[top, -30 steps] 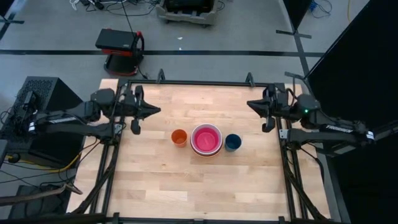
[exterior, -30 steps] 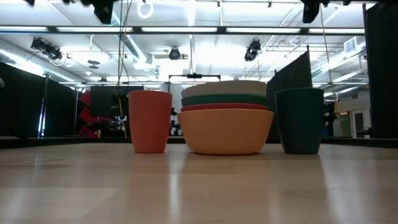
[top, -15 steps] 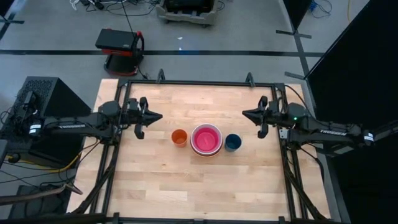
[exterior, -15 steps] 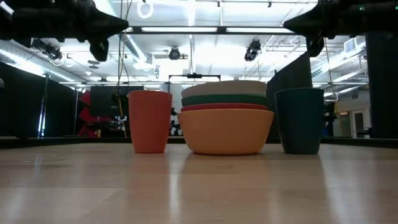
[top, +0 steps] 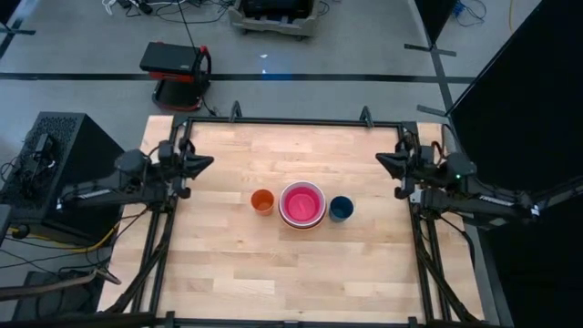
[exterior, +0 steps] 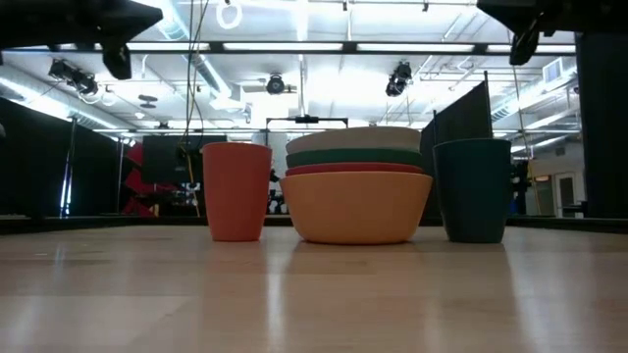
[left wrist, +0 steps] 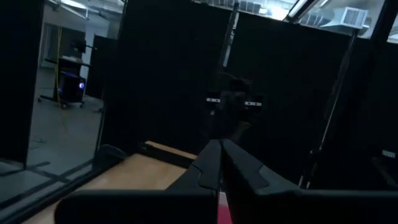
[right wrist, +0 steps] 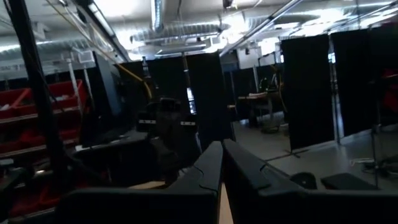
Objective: Nest bowls inside each other
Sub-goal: Return to Home Position
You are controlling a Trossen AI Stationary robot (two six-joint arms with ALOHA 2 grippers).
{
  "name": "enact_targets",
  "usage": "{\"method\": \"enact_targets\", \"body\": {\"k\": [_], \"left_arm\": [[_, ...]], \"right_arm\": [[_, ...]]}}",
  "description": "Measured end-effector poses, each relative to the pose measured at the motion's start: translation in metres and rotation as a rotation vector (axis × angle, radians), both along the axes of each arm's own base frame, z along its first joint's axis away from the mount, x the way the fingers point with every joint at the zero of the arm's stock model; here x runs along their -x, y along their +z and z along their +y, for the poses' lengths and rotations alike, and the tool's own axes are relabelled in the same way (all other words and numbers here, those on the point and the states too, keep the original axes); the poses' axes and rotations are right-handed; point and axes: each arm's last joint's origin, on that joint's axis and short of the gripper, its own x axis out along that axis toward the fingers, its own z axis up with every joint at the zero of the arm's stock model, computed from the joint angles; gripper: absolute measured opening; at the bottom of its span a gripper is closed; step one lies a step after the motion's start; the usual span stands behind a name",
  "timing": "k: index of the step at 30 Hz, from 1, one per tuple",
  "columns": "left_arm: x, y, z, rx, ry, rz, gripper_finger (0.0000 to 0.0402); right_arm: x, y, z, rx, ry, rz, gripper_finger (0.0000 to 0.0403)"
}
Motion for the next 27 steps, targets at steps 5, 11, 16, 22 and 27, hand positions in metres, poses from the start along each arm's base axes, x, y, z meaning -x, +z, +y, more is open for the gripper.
{"method": "enact_targets", "body": {"k": [5, 11, 16, 22, 27], "left_arm": [[0.014, -0.003, -0.002, 0.002, 0.021, -0.011, 0.0], [0.013, -0.008, -0.003, 0.005, -0.003, 0.013, 0.0], [0.009, -0.016, -0.002, 0.017, -0.009, 0.019, 0.0], [0.003, -0.028, -0.001, 0.052, -0.033, -0.022, 0.0], [-0.002, -0.04, 0.0, 0.081, -0.055, -0.046, 0.0]], "right_arm": [[0.012, 0.001, 0.002, 0.017, -0.02, -0.022, 0.0], [0.016, -0.005, 0.003, 0.012, -0.021, 0.014, 0.0], [0.013, -0.023, 0.002, -0.03, -0.01, 0.042, 0.0], [0.009, -0.037, 0.001, -0.058, -0.013, 0.037, 0.0], [0.006, -0.047, 0.0, -0.068, -0.021, 0.04, 0.0]]}}
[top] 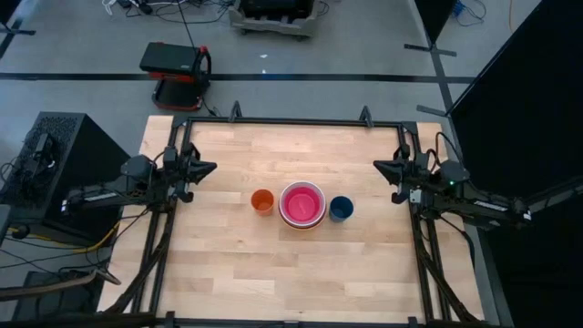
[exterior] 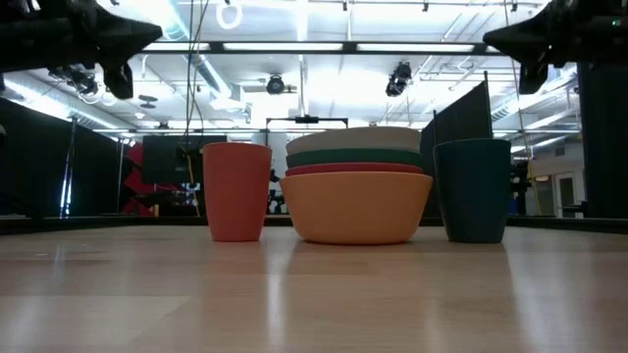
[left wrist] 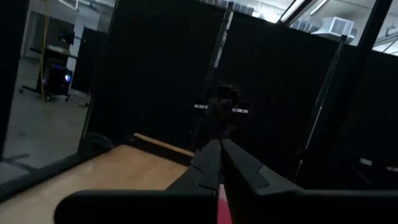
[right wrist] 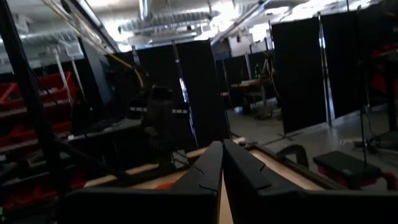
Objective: Nest bowls inside each other
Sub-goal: Return to Home Position
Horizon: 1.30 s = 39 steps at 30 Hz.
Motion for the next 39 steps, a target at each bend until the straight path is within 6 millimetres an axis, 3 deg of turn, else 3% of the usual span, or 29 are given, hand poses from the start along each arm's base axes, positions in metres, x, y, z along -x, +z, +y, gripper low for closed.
{"method": "enact_targets", "body": {"k": [9, 20, 39], "left_arm": [[-0.007, -0.022, 0.001, 0.046, -0.04, -0.039, 0.0], [-0.008, -0.024, 0.0, -0.058, -0.052, 0.002, 0.0], [-0.01, -0.036, 0.0, -0.033, -0.052, 0.119, 0.0]], "right_arm": [[-0.005, -0.019, -0.002, -0.016, -0.018, -0.004, 0.0], [-0.009, -0.04, -0.003, -0.027, -0.017, 0.006, 0.0], [-0.011, -0.062, 0.002, 0.071, 0.147, 0.249, 0.0]]}}
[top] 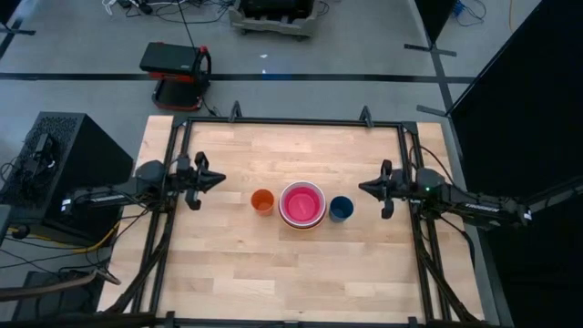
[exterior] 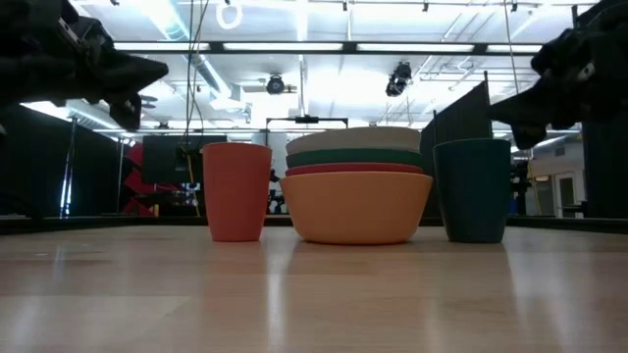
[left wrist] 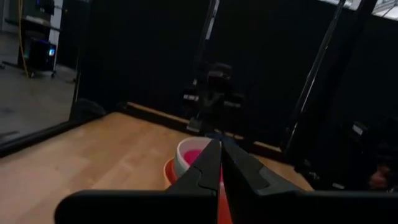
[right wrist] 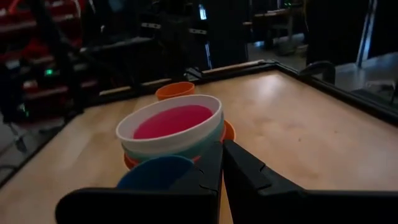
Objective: Nest bowls inside each other
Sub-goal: Return to Home Position
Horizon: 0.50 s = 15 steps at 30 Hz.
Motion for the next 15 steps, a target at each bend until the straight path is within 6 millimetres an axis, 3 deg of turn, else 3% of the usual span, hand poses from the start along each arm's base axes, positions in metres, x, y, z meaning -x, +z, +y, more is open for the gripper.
{"method": "enact_targets", "body": {"k": [15], "left_arm": [[-0.0005, -0.0041, 0.0005, -0.071, 0.026, 0.049, 0.0006]], "right_arm": [[-0.0002, 0.0008, 0.0021, 0.11, 0.081, -0.004, 0.0]]}}
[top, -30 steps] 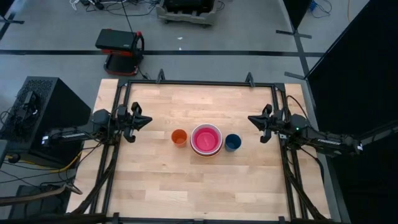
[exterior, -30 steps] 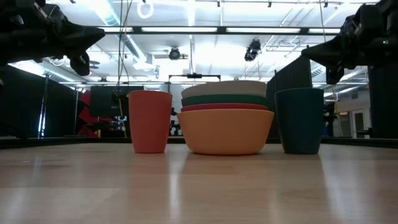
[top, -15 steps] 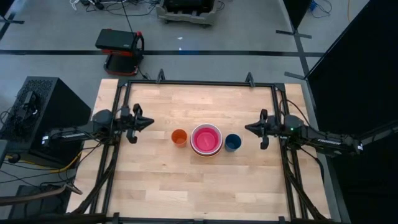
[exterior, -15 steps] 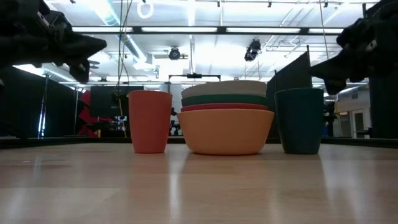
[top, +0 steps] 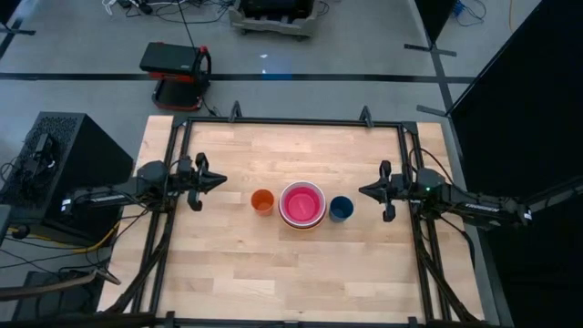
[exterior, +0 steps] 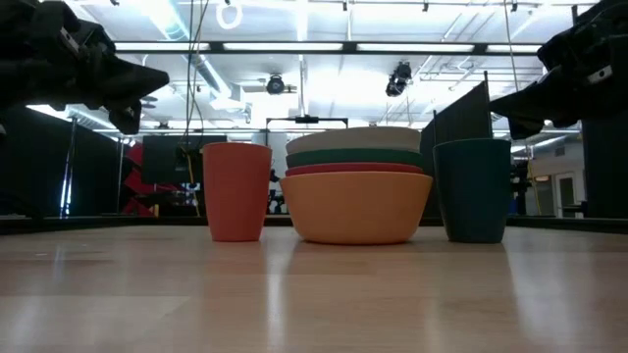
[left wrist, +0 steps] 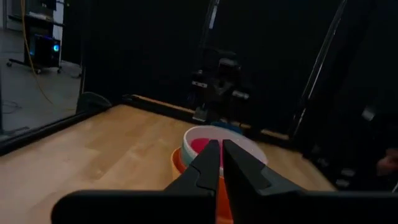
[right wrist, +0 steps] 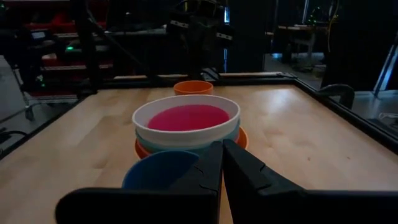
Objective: Nest bowls inside each other
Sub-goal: Return to Home Position
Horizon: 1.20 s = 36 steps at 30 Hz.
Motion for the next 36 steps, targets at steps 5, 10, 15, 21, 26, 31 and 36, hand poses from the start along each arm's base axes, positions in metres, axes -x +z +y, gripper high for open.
{"method": "enact_targets", "body": {"k": [5, 10, 15, 21, 26, 31, 36], "left_arm": [[-0.0003, -0.003, 0.0008, -0.091, 0.036, 0.043, 0.0006], [-0.0005, -0.0061, 0.0016, -0.183, 0.068, 0.089, 0.0007], [-0.0006, -0.0088, 0.0024, -0.265, 0.098, 0.132, 0.0006], [-0.0005, -0.0077, 0.0026, -0.256, 0.105, 0.119, 0.0001], [-0.0005, -0.0077, 0.0026, -0.254, 0.105, 0.119, 0.0005], [-0.0005, -0.0078, 0.0026, -0.253, 0.105, 0.119, 0.0006], [-0.0005, -0.0078, 0.0026, -0.253, 0.105, 0.119, 0.0006]], "right_arm": [[0.0, -0.0001, 0.0, 0.001, 0.002, 0.0, 0.0], [0.0, -0.0003, 0.0001, 0.001, 0.004, 0.001, 0.0], [-0.0001, -0.0004, 0.0001, 0.002, 0.006, 0.001, 0.0], [-0.0001, -0.0006, 0.0002, 0.005, 0.007, 0.002, 0.0], [-0.0001, -0.0002, 0.0009, 0.037, 0.035, -0.002, 0.0], [-0.0001, 0.0, 0.001, 0.049, 0.037, -0.004, 0.0], [-0.0001, 0.0002, 0.0009, 0.05, 0.035, -0.006, 0.0]]}}
